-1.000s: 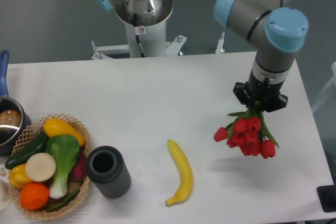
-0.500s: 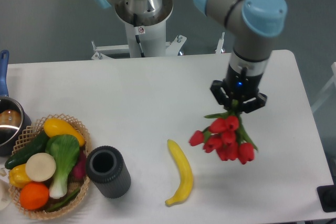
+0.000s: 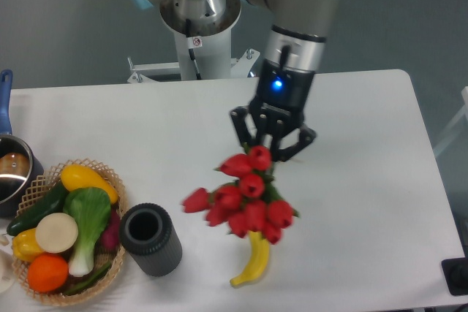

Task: Insert the flowers into the vase
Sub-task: 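Carry the red tulip bunch with the gripper toward the black vase, then lower the tulip stems into the black vase opening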

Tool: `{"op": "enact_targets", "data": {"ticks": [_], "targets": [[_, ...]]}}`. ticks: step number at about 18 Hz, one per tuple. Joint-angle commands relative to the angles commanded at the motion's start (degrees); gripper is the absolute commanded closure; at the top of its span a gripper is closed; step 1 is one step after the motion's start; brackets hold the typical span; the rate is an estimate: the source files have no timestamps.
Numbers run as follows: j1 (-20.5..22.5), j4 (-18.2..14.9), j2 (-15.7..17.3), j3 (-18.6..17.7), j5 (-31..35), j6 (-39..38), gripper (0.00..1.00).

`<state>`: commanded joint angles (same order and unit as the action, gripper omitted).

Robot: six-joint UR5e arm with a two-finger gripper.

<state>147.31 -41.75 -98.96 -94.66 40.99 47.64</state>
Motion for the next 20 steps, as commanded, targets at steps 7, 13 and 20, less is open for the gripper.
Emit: {"op": "enact_targets", "data": {"ticks": [7, 13, 20], "targets": [[-3.6, 0.1, -2.4, 3.1, -8.7, -2.3, 1.00], [-4.7, 0.8, -7.1, 7.8, -14.5, -3.0, 0.99], [-7.4, 0.8, -10.2, 10.5, -15.9, -3.0, 0.97]]}}
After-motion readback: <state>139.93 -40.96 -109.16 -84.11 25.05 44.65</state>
